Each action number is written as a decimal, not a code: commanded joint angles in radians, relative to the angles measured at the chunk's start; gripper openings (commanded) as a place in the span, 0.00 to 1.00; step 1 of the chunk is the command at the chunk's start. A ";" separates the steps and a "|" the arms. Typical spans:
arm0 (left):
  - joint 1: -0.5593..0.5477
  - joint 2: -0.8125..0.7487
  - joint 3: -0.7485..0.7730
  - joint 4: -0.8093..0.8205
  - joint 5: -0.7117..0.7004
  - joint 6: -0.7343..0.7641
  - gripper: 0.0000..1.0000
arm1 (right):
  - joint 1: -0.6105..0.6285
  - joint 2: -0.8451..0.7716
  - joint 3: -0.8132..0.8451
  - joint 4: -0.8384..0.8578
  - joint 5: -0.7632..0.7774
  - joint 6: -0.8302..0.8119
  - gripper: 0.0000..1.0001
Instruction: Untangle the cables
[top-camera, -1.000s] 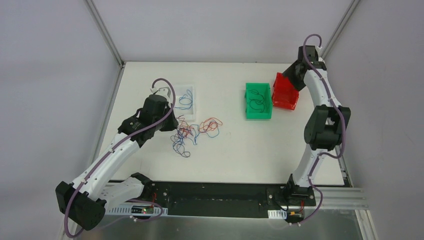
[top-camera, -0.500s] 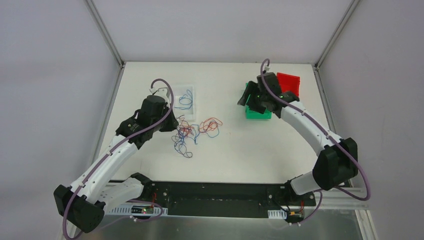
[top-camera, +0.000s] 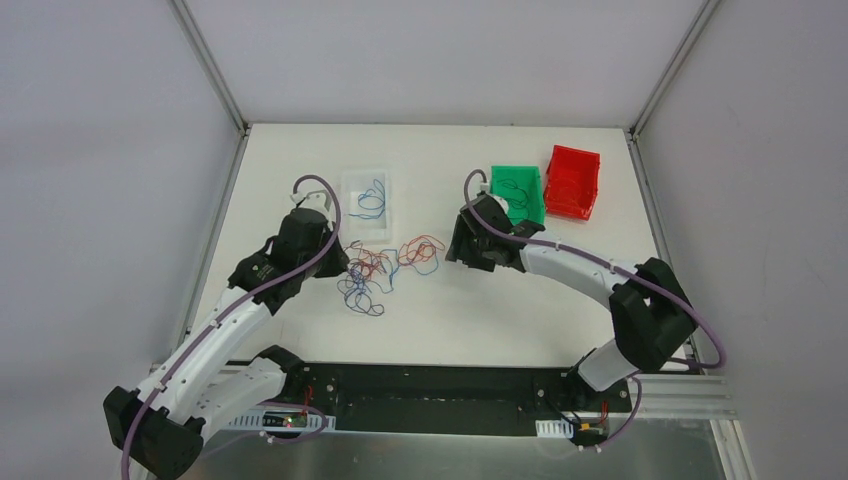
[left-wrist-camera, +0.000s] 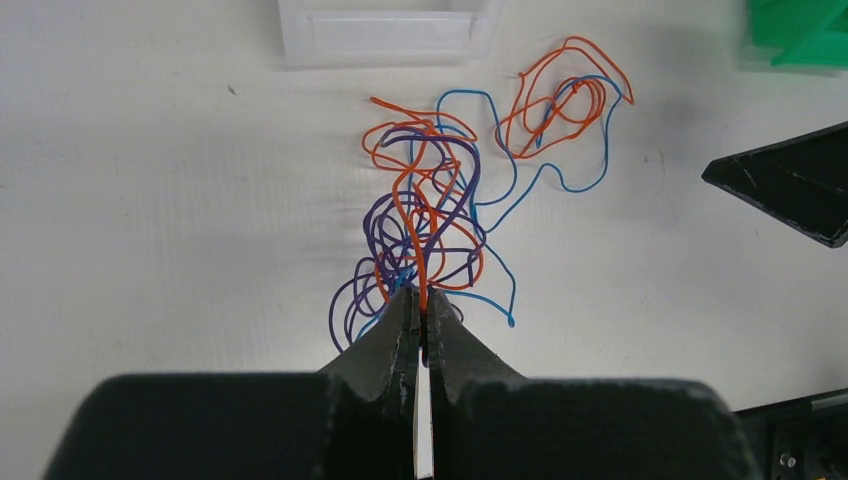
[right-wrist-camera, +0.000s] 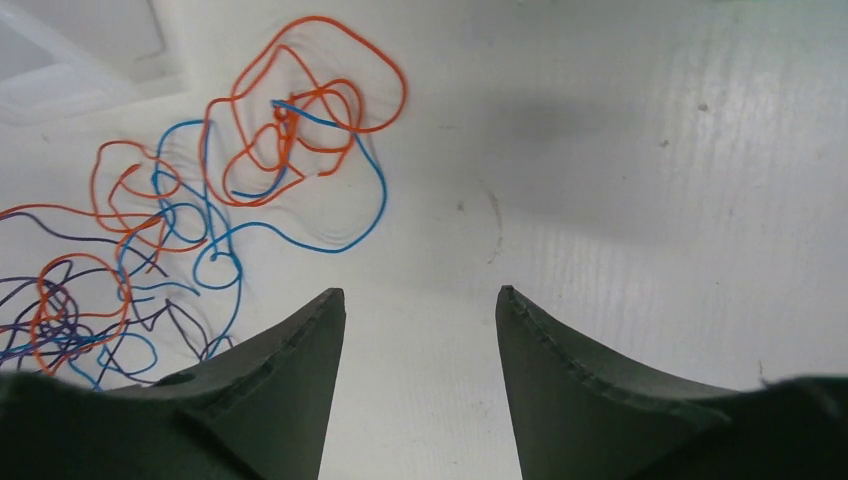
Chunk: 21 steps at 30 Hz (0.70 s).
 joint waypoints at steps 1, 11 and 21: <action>0.005 -0.031 -0.037 0.026 -0.034 -0.033 0.00 | 0.023 -0.088 -0.071 0.067 0.118 0.152 0.60; 0.005 -0.054 -0.052 0.036 -0.027 -0.021 0.00 | 0.074 -0.194 -0.260 0.224 0.248 0.454 0.60; 0.004 -0.081 -0.065 0.037 -0.023 -0.029 0.00 | 0.148 -0.028 -0.211 0.307 0.245 0.620 0.58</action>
